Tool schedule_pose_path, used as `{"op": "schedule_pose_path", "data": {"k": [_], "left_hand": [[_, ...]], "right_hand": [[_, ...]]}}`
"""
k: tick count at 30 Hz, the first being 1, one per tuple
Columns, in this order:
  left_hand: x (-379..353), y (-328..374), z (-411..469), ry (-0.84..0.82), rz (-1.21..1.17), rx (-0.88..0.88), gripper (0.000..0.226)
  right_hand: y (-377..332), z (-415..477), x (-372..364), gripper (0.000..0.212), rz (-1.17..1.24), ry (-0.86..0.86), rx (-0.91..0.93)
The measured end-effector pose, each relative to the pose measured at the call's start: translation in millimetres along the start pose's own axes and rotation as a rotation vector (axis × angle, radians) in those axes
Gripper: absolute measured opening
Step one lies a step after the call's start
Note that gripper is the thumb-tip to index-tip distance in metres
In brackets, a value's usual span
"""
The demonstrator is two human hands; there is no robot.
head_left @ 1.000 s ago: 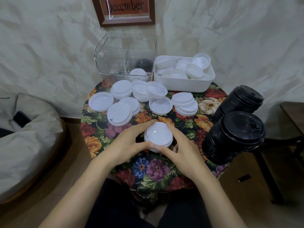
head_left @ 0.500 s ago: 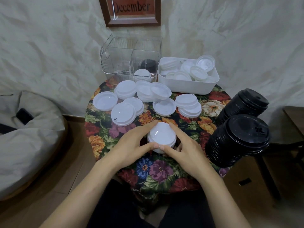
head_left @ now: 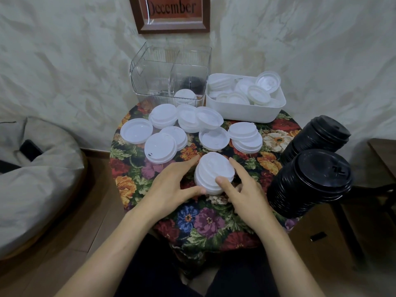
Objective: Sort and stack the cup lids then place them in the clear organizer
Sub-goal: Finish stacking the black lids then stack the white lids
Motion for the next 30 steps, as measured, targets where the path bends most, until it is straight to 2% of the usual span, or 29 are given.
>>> {"op": "schedule_pose_path", "data": {"k": [6,12,16,20,23,27,30], "left_hand": [[-1,-5,-1,0.026,0.043,0.023,0.071],[-1,-9,-2,0.054,0.068,0.057,0.072],[-1,-9,-2,0.079,0.075,0.072,0.069],[-1,-6,-3,0.105,0.108,0.102,0.069],[-1,-5,-2,0.105,0.112,0.1,0.068],[-1,-4,-2,0.111,0.095,0.102,0.067],[0,-4,-3,0.115,0.083,0.111,0.069]], "right_hand": [[13,6,-2,0.081,0.111,0.03,-0.019],[9,4,3,0.069,0.152,0.087,-0.019],[3,1,3,0.062,0.098,0.087,0.023],[-5,-7,0,0.068,0.007,0.066,0.061],[-7,-9,-3,0.064,-0.062,0.045,0.074],[-9,-9,-2,0.058,-0.058,0.07,0.086],[-7,-7,-2,0.068,-0.05,0.098,0.076]]}}
Point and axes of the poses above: each hand's wrist, its own z-axis towards the middle knuckle, its own x-axis out of the back of the hand, y = z × x, the point moved 8 cm from there along z, towards the middle knuckle, and after that the axes turned 13 degrees about -x, right-handed, at the moved point
